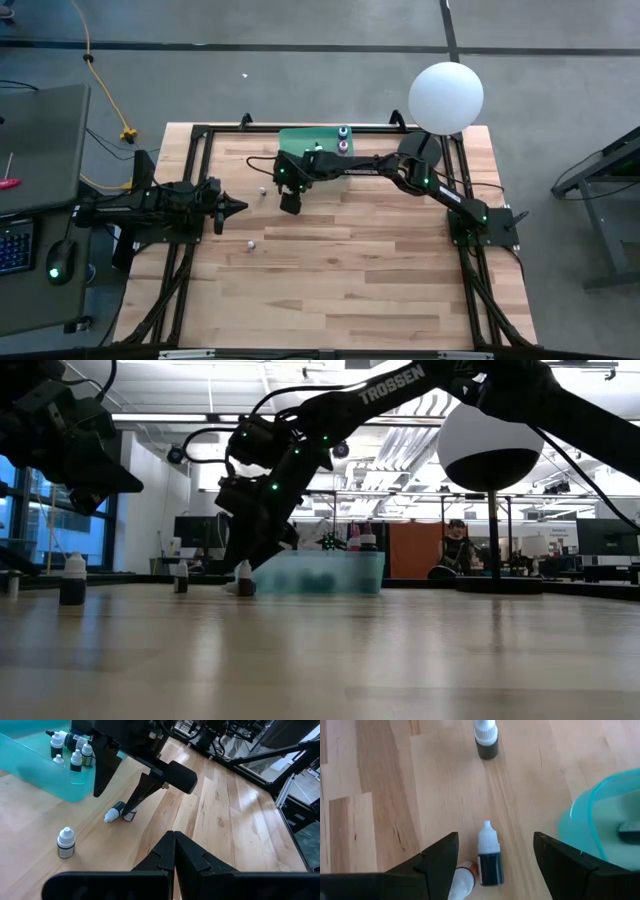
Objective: Pick & Place food coloring
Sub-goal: Put the small red food coloring into the bin
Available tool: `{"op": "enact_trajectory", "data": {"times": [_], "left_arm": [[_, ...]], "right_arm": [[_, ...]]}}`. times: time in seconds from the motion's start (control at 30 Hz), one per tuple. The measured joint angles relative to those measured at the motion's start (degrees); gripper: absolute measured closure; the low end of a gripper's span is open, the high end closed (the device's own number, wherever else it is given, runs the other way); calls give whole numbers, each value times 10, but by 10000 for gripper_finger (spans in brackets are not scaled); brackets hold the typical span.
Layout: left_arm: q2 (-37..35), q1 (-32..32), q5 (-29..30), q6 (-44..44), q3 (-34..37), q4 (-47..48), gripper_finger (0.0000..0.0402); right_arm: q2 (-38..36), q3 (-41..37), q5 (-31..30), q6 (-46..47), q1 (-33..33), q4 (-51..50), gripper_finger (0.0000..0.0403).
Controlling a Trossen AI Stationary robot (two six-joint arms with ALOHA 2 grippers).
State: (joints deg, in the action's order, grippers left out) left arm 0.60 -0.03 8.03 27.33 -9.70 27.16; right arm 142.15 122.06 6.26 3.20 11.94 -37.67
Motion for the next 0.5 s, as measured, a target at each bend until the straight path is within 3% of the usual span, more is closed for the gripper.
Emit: {"op": "enact_trajectory", "data": {"times": [0.5], "left_arm": [[0,0,0,0,0,0,401]], "right_arm": [[0,0,-3,-4,-9,-27,153]]}}
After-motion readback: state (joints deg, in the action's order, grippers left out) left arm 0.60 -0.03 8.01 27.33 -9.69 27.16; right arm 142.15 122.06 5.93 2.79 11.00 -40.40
